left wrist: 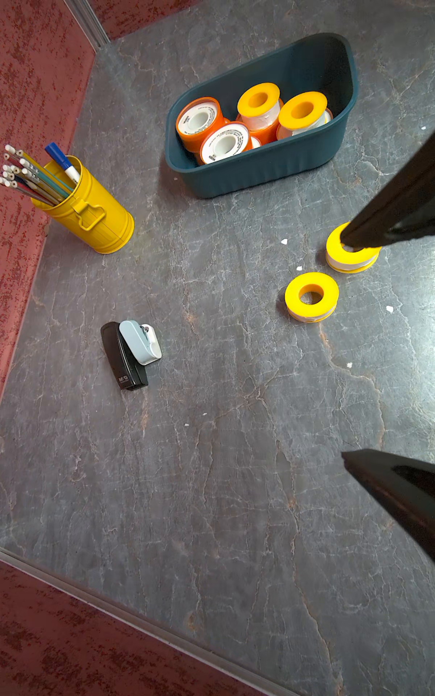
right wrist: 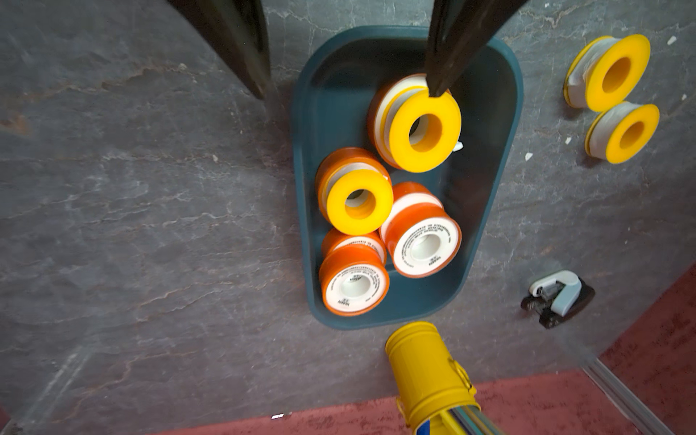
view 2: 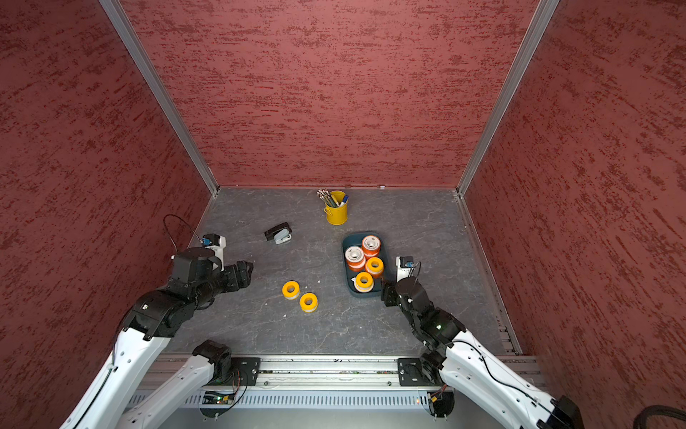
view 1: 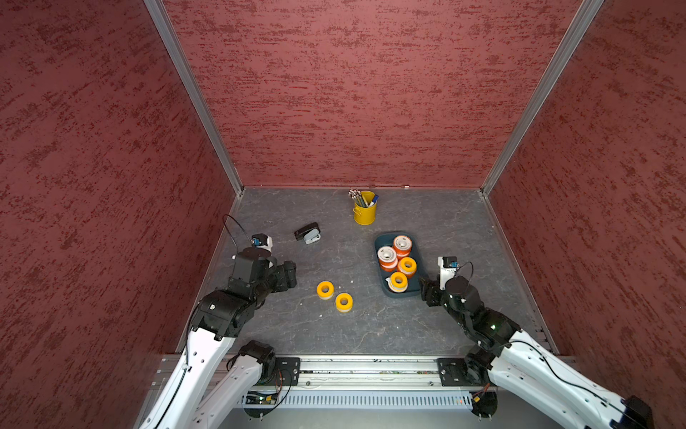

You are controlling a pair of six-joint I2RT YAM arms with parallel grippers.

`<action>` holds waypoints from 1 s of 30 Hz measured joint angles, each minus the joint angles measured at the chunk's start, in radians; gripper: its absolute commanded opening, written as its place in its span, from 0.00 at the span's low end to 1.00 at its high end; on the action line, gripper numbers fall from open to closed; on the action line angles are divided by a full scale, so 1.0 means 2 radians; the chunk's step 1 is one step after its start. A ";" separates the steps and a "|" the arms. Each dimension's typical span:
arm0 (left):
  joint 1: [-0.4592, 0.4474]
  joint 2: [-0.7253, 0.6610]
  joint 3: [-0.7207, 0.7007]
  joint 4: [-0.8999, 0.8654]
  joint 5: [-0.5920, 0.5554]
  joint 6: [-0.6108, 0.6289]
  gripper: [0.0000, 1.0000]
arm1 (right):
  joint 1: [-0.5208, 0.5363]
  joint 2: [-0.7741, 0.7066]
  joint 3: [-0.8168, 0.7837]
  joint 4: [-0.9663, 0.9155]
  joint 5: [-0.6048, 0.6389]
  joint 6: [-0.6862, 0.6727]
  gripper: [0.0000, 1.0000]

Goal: Put the sealing tape into the storage box
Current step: Pick up the sealing tape at the center of the board.

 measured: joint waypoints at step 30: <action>-0.010 0.132 0.025 0.001 0.056 -0.018 0.92 | 0.000 -0.064 -0.019 -0.012 0.100 0.040 0.66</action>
